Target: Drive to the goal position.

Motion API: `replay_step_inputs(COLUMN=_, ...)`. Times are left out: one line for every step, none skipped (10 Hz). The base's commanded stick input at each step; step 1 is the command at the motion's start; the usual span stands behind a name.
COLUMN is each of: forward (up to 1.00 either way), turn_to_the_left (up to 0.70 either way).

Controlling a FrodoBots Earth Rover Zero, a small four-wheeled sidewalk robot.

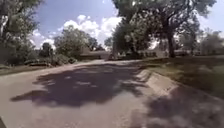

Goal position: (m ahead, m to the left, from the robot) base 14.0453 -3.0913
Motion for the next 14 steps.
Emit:
replay_step_inputs(forward=0.7, turn_to_the_left=0.0)
replay_step_inputs(forward=0.7, turn_to_the_left=0.0)
replay_step_inputs(forward=0.7, turn_to_the_left=0.0)
replay_step_inputs(forward=0.7, turn_to_the_left=0.0)
replay_step_inputs(forward=0.7, turn_to_the_left=-0.01)
replay_step_inputs(forward=0.7, turn_to_the_left=-0.35)
replay_step_inputs(forward=0.7, turn_to_the_left=-0.2)
replay_step_inputs(forward=0.7, turn_to_the_left=0.0)
replay_step_inputs(forward=0.7, turn_to_the_left=0.0)
replay_step_inputs(forward=0.7, turn_to_the_left=0.0)
replay_step_inputs(forward=0.7, turn_to_the_left=0.0)
replay_step_inputs(forward=0.7, turn_to_the_left=0.0)
replay_step_inputs(forward=0.7, turn_to_the_left=0.0)
replay_step_inputs(forward=0.7, turn_to_the_left=0.0)
